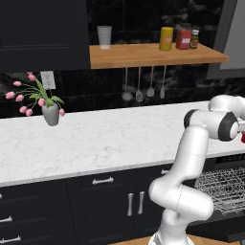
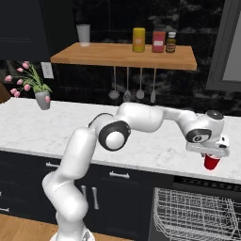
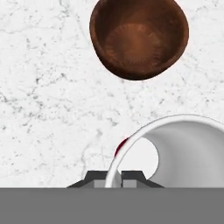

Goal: Pick up the cup and bowl from the counter, place them in the dishwasher, and close the dishwasher door.

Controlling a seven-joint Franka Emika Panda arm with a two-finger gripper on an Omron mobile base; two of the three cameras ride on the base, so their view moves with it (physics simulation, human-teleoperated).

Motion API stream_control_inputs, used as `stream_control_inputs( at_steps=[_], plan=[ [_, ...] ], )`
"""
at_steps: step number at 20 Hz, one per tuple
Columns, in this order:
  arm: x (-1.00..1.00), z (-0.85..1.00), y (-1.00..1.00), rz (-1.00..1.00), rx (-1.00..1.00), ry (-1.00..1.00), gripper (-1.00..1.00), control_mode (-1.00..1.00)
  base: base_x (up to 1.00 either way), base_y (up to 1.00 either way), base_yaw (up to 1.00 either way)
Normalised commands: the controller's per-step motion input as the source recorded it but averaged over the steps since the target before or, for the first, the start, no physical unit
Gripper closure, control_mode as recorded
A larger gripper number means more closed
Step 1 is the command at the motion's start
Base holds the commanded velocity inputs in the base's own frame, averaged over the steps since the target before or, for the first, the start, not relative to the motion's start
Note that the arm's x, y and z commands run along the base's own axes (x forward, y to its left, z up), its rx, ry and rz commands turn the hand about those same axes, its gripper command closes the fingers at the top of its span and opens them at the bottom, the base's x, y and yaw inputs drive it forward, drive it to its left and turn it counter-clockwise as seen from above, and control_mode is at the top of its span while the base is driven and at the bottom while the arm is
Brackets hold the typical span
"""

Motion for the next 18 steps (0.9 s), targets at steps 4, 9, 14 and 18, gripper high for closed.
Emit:
stream_control_inputs(
  at_steps=[4,9,14,18],
  plan=[
    [-1.0,0.0,0.42,0.07,0.0,-0.33,1.0,-1.0,0.0,0.0,0.0],
    [-1.0,-0.01,0.45,0.06,0.0,-0.28,1.0,-1.0,0.0,0.0,0.0],
    [-0.97,0.0,0.07,0.01,0.0,-0.13,1.0,-1.0,0.0,0.0,0.0],
    [-0.48,-0.1,0.0,0.0,0.0,0.0,1.0,-1.0,0.0,0.0,0.0]
  ],
)
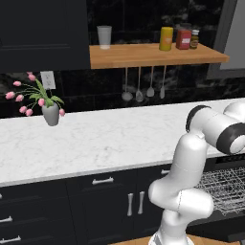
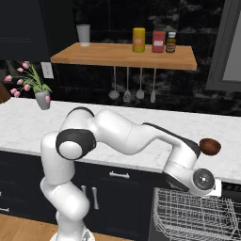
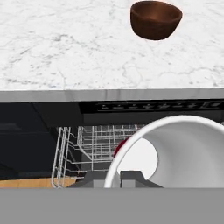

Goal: Pick up the cup and bowl from the counter, place them in the dishwasher, and close the dishwasher door.

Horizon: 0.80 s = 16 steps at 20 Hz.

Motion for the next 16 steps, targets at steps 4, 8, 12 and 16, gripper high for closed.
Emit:
stream_control_inputs(
  at_steps=[4,8,12,16],
  plan=[
    [-0.07,-0.2,0.0,0.0,0.0,0.03,1.0,-1.0,0.0,0.0,0.0],
    [0.0,-0.17,0.0,0.0,0.0,0.07,1.0,-1.0,0.0,0.0,0.0],
    [0.0,-0.2,0.0,0.0,0.0,0.13,1.0,-1.0,0.0,0.0,0.0],
    [0.0,-0.2,0.0,0.0,0.0,0.08,1.0,-1.0,0.0,0.0,0.0]
  ],
)
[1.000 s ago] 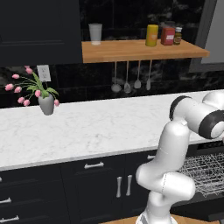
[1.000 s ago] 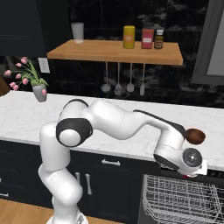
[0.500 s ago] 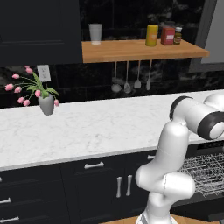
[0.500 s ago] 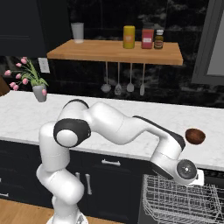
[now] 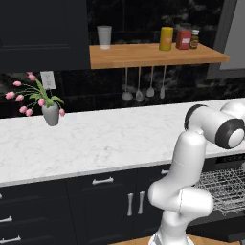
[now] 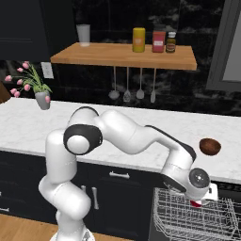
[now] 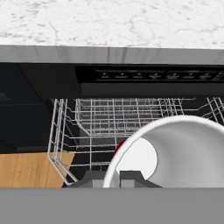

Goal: Pick up the cup and bowl from the counter, place them in the dishwasher, and close the dishwasher door.

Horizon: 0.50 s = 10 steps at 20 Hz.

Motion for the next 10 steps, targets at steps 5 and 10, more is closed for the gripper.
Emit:
stream_control_inputs(
  at_steps=[5,10],
  plan=[
    [0.0,-0.16,-0.02,0.0,0.0,0.03,1.0,-1.0,0.0,0.0,0.0],
    [-0.07,-0.06,-0.19,0.0,0.01,0.03,1.0,-1.0,0.0,0.0,0.0]
  ],
)
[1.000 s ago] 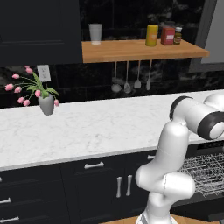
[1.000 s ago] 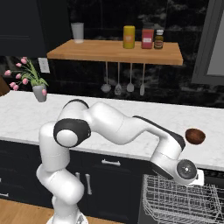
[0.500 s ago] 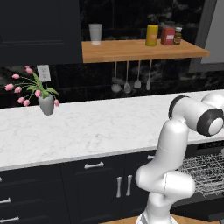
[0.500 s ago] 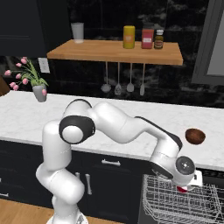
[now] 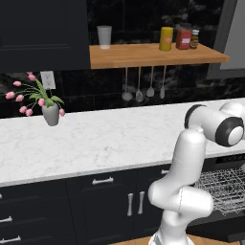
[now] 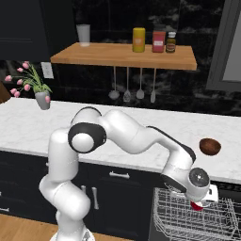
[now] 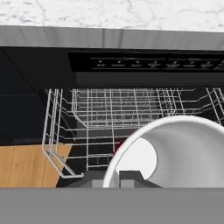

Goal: Pick up the cup and bowl from the counter, place them in the dishwasher, and close the dishwasher door.

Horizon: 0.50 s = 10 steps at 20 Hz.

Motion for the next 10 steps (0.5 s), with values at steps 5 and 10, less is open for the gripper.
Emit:
stream_control_inputs(
  at_steps=[5,10],
  plan=[
    [-0.36,-0.16,-0.7,-0.09,0.15,0.0,1.0,-1.0,0.0,0.0,0.0],
    [-0.11,-0.15,-0.11,-0.02,0.12,0.0,1.0,-1.0,0.0,0.0,0.0]
  ],
)
